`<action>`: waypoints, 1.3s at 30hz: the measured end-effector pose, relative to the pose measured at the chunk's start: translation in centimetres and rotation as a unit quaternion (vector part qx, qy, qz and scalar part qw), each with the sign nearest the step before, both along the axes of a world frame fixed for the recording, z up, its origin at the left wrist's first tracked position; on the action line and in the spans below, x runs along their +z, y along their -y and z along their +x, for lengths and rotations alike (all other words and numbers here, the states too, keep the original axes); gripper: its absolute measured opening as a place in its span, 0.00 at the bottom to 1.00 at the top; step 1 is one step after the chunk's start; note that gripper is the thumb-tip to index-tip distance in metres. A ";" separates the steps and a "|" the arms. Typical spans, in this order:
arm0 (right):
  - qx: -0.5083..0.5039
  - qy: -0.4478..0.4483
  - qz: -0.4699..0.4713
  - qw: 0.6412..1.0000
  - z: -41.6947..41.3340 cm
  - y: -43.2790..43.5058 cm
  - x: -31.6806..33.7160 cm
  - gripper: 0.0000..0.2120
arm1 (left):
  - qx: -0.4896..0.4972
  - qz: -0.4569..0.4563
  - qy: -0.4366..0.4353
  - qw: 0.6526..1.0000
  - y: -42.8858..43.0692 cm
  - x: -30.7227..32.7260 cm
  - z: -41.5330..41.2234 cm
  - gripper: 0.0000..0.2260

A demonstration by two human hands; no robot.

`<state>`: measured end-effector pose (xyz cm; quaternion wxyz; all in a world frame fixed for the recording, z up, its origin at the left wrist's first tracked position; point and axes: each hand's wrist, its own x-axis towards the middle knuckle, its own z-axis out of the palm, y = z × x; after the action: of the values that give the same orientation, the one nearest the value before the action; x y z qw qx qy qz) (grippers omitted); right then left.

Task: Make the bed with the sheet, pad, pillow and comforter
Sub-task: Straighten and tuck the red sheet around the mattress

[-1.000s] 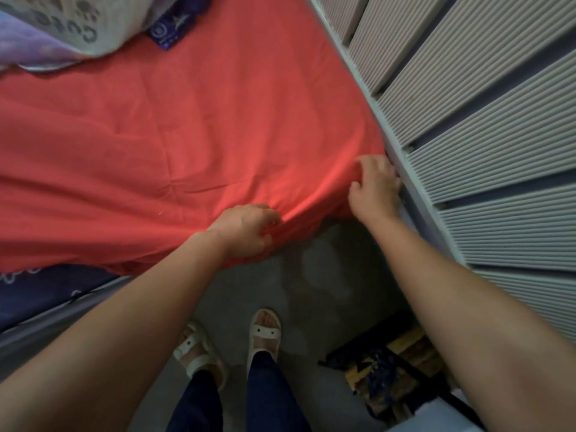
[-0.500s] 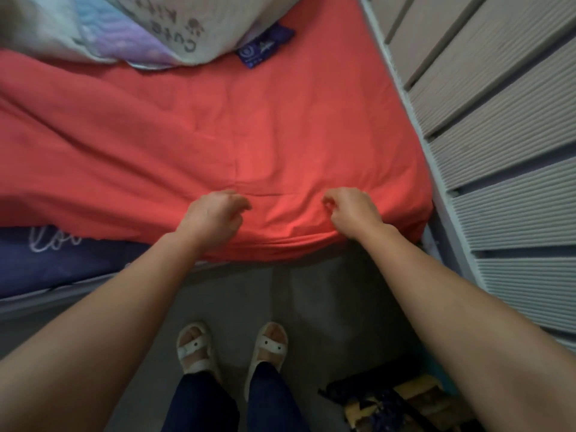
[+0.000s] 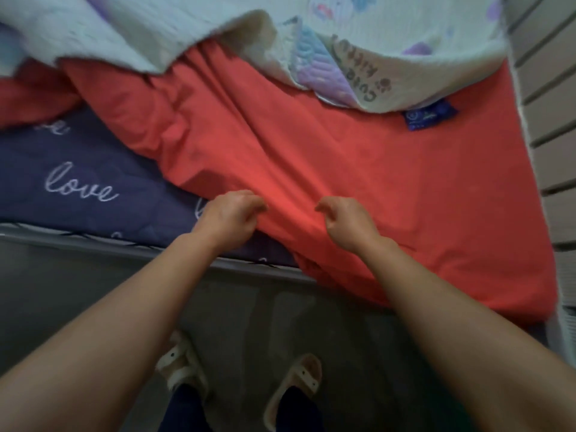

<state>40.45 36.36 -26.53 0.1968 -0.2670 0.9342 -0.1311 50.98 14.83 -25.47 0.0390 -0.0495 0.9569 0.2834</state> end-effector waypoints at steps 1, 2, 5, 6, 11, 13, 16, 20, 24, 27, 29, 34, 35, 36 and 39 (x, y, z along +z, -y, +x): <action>0.005 -0.002 0.001 1.000 0.3 1.8 0.2 0.17 | 0.010 0.004 0.000 1.000 1.8 0.2 0.7 0.18; 0.015 -0.005 0.000 1.000 0.7 4.4 0.4 0.17 | 0.025 0.003 0.001 1.000 4.3 0.5 1.7 0.17; 0.032 -0.015 -0.016 0.999 1.5 10.8 1.5 0.17 | 0.060 -0.005 0.009 0.998 10.4 1.4 3.8 0.13; 0.038 -0.020 -0.020 0.999 1.8 13.0 1.9 0.17 | 0.065 -0.005 0.010 0.998 12.6 1.9 4.5 0.14; 0.062 -0.020 -0.026 0.998 2.6 23.4 4.0 0.19 | 0.087 -0.022 0.024 0.996 22.5 4.4 6.2 0.14; 0.060 -0.013 -0.031 0.998 2.8 26.2 4.2 0.19 | 0.091 -0.029 0.025 0.995 25.1 5.1 6.4 0.14; 0.064 -0.003 -0.018 0.998 2.7 29.0 4.2 0.20 | 0.095 -0.033 0.031 0.994 28.0 5.3 6.1 0.15; 0.085 -0.008 0.013 0.996 1.0 31.8 3.0 0.20 | 0.096 -0.037 0.051 0.993 30.8 4.2 4.2 0.15; 0.129 -0.001 0.021 0.991 -1.4 34.8 1.1 0.28 | 0.104 -0.036 0.073 0.991 33.0 2.2 1.3 0.19; 0.144 0.008 0.013 0.989 -3.7 37.4 -0.7 0.32 | 0.108 -0.027 0.068 0.991 35.1 0.1 -2.0 0.24; 0.146 0.004 -0.002 0.989 -4.7 38.8 -1.4 0.33 | 0.125 -0.036 0.069 0.989 36.3 -1.0 -3.7 0.25; 0.163 -0.028 -0.044 0.985 -8.8 43.5 -2.1 0.36 | 0.170 -0.047 0.046 0.983 39.3 -2.7 -7.3 0.25; 0.161 -0.031 -0.051 0.985 -9.4 44.8 -2.2 0.36 | 0.173 -0.047 0.040 0.983 40.0 -2.8 -7.5 0.24; 0.154 -0.035 -0.056 0.986 -9.8 45.8 -2.2 0.37 | 0.171 -0.047 0.027 0.984 40.6 -2.8 -7.6 0.22; 0.136 -0.043 -0.083 0.986 -11.1 49.0 -2.4 0.39 | 0.190 -0.047 -0.004 0.981 42.5 -2.4 -7.2 0.17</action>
<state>29.32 -12.63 -28.91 0.1496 -0.4122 0.8827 -0.1691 43.73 -27.63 -27.82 -0.0222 -0.2312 0.9424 0.2405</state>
